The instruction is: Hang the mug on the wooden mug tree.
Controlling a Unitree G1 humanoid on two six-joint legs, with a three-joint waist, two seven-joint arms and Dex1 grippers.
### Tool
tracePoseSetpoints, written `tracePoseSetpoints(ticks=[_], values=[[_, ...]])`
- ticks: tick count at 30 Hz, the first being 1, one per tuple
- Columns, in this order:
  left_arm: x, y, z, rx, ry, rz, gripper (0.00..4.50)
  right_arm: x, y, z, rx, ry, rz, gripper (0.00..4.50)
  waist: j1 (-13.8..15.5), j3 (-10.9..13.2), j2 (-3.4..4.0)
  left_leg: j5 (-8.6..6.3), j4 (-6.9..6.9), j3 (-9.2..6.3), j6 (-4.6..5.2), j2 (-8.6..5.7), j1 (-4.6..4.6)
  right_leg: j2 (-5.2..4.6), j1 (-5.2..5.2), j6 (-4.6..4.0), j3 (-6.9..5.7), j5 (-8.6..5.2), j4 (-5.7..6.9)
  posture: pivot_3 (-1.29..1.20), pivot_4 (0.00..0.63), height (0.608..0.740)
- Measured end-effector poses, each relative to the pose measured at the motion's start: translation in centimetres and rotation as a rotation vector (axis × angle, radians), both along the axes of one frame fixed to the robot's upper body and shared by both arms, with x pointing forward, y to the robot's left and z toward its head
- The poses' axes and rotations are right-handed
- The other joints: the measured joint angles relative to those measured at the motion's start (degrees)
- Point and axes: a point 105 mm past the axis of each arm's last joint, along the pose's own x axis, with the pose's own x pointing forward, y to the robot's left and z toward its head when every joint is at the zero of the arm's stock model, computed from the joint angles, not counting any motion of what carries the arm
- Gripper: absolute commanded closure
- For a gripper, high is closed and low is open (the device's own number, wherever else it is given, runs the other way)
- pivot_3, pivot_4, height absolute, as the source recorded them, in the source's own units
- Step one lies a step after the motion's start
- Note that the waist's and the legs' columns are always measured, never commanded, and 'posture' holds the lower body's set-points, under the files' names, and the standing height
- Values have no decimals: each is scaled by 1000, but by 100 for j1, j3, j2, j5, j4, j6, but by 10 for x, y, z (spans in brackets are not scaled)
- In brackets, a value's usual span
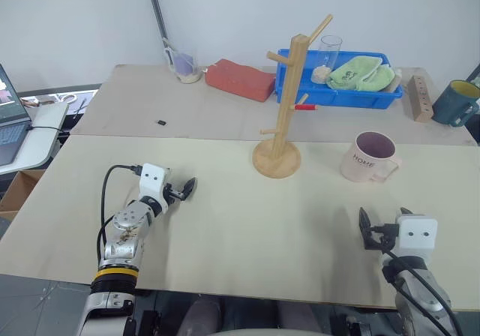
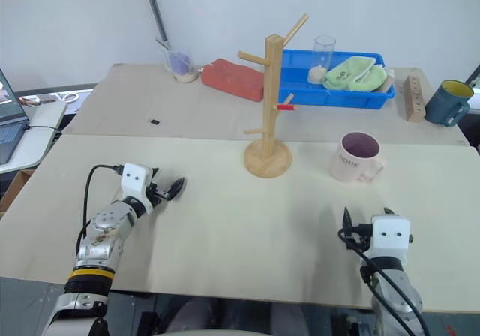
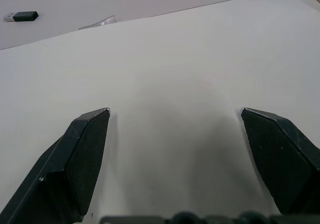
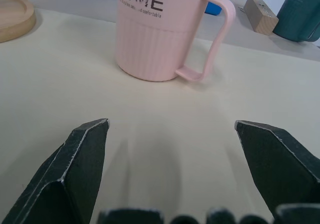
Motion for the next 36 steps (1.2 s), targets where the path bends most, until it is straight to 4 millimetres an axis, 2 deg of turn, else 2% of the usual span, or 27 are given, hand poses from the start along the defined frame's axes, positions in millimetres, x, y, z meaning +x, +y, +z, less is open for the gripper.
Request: tracePoseSetpoints(ticks=[4, 11, 14, 18, 20, 24, 28, 31, 36], values=[[-2, -7, 5, -28, -7, -61, 0, -1, -1, -1, -1, 4, -5, 33, 1, 0, 0, 0, 0, 0, 0, 0, 0, 0, 0, 0, 0, 0, 0, 0, 150, 740], [-14, -27, 40, -71, -24, -372, 0, -1, -6, 3, -11, -6, -20, 33, -37, 1, 3, 0, -2, 0, 0, 1, 0, 1, -1, -6, -2, -4, 1, 0, 150, 740], [-26, -44, 68, -61, -25, -583, 0, 0, -11, 8, -22, -10, -31, 33, -63, 3, 1, 0, 0, 0, 0, 0, -3, 0, 0, -9, -1, -5, -1, 0, 150, 740], [-46, -82, 125, -4, -107, -908, 0, 13, -14, 23, -8, -66, -33, 33, -94, 7, -4, 0, 1, 2, 0, -1, -3, 0, 4, -12, 0, -7, -1, 0, 150, 740], [-57, -98, 146, 5, -146, -1032, 0, 18, -19, 28, -2, -84, -45, 33, -106, 11, -5, 0, 0, 3, 1, -1, -4, 1, 4, -16, 1, -11, 0, 0, 150, 740], [-73, -118, 175, -11, -197, -1187, 0, 25, -27, 29, 6, -87, -78, 33, -119, 19, -10, -1, -3, 3, 3, 0, -5, 3, 4, -17, 3, -14, 4, 0, 150, 740], [-77, -133, 205, -18, -286, -1269, 0, 43, -31, 34, 10, -110, -80, 33, -138, 27, -19, -1, 6, 7, 3, -2, -4, 4, 7, -17, 7, -14, 4, 0, 150, 740], [-76, -135, 210, -28, -292, -1277, 0, 52, -34, 30, 17, -107, -83, 33, -152, 25, -13, -3, 0, 7, 9, -2, -3, 7, 9, -19, 9, -18, 6, 0, 150, 740], [-66, -130, 198, -43, -251, -1238, 0, 65, -40, 20, 56, -90, -106, 33, -209, 27, -8, -3, 4, 8, 9, -3, 0, 6, 5, -21, 15, -17, 7, 0, 150, 740]])
